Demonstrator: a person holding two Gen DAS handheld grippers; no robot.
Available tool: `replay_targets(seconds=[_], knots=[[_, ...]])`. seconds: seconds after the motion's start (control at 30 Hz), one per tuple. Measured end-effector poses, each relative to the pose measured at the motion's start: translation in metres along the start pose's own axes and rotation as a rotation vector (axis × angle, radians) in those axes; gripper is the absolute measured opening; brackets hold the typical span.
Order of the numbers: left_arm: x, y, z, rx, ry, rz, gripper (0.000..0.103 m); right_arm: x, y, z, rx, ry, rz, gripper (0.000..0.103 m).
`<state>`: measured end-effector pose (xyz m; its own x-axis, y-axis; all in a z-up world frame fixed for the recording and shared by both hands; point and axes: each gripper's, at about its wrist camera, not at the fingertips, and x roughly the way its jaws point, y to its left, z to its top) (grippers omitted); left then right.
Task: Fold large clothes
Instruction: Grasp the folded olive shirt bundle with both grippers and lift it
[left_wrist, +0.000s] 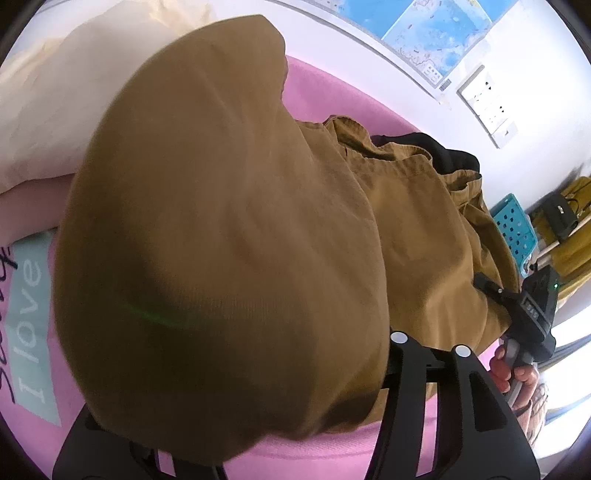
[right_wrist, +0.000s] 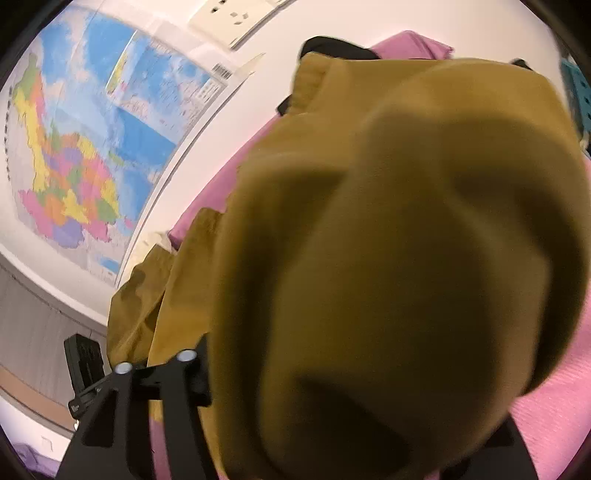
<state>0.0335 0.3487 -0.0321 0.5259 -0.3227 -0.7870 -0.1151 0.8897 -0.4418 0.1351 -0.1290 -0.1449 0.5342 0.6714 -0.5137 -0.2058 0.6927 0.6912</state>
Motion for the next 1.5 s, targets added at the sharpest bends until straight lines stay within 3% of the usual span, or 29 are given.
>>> replay_targets(seconds=[0.13,0.2,0.3,0.37,0.57,0.8,0.97,1.17,1.23,1.4,1.5], knots=[[0.003,0.004,-0.002,-0.011,0.005,-0.006,0.058,0.007,0.004,0.003,-0.014,-0.010,-0.024,0.067],[0.003,0.005,-0.003,-0.013,0.005,-0.020,0.054,0.006,0.001,0.003,-0.018,-0.016,-0.032,0.050],[-0.002,0.000,-0.004,0.007,-0.005,-0.018,0.042,0.001,-0.005,0.003,-0.004,-0.017,0.007,0.037],[-0.006,-0.005,-0.005,0.028,-0.014,-0.004,0.037,-0.002,-0.002,0.003,-0.016,-0.024,0.010,0.034],[-0.016,-0.012,-0.006,0.049,-0.028,-0.006,0.034,-0.018,0.017,0.002,-0.066,-0.058,0.032,0.030],[-0.015,-0.014,-0.009,0.060,-0.023,-0.006,0.034,-0.012,0.010,0.001,-0.037,-0.030,0.019,0.034],[-0.013,-0.014,-0.008,0.064,-0.018,0.000,0.035,0.000,-0.003,0.003,0.002,-0.010,0.011,0.045],[-0.006,-0.009,-0.006,0.038,0.004,-0.003,0.043,0.014,0.002,0.005,-0.019,0.001,0.011,0.067],[-0.006,-0.006,-0.007,0.020,0.009,-0.020,0.043,0.017,0.002,0.006,-0.020,-0.003,0.007,0.067],[-0.010,-0.007,-0.008,0.030,0.005,-0.030,0.036,0.015,-0.003,0.005,-0.019,-0.015,0.002,0.037],[-0.018,-0.014,-0.005,0.048,-0.011,-0.026,0.030,0.007,0.002,0.008,-0.019,-0.023,0.023,0.028]])
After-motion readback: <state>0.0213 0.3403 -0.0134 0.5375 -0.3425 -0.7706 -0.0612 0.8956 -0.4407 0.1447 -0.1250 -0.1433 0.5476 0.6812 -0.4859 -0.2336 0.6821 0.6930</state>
